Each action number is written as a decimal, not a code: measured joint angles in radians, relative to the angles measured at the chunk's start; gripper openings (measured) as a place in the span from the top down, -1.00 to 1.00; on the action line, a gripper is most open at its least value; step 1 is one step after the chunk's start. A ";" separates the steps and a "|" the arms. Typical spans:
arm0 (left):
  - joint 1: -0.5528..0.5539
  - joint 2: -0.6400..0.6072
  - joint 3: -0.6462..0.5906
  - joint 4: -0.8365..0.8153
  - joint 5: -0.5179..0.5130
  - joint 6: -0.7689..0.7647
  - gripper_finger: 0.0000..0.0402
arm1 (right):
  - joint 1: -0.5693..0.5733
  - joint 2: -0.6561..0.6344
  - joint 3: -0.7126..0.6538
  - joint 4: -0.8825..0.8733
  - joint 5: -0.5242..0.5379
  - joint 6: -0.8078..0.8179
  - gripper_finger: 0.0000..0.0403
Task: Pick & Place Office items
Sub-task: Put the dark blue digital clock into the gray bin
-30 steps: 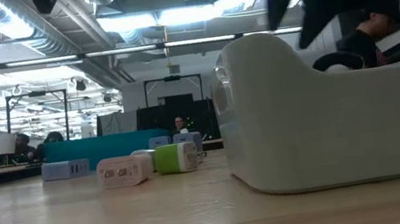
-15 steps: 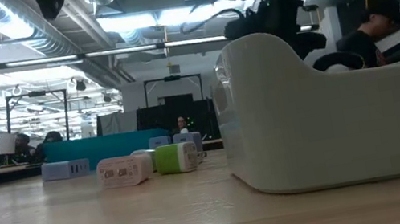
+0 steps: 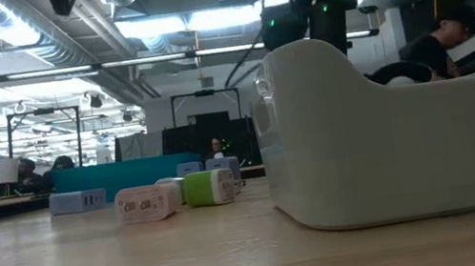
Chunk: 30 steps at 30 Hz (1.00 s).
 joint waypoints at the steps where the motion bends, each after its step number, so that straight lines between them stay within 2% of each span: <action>1: 0.000 0.000 0.000 0.008 -0.001 0.000 0.01 | 0.001 0.017 0.000 -0.001 -0.002 -0.001 -0.32; 8: 0.000 0.000 0.000 0.028 -0.002 -0.015 0.01 | 0.000 0.104 0.000 0.021 0.013 -0.002 -0.32; 16: 0.000 0.000 0.000 0.027 0.006 -0.018 0.01 | 0.000 0.137 0.006 0.113 0.021 0.000 -0.32; 30: 0.000 0.000 0.000 0.027 0.023 -0.021 0.01 | 0.001 0.179 0.006 0.115 0.038 -0.028 -0.30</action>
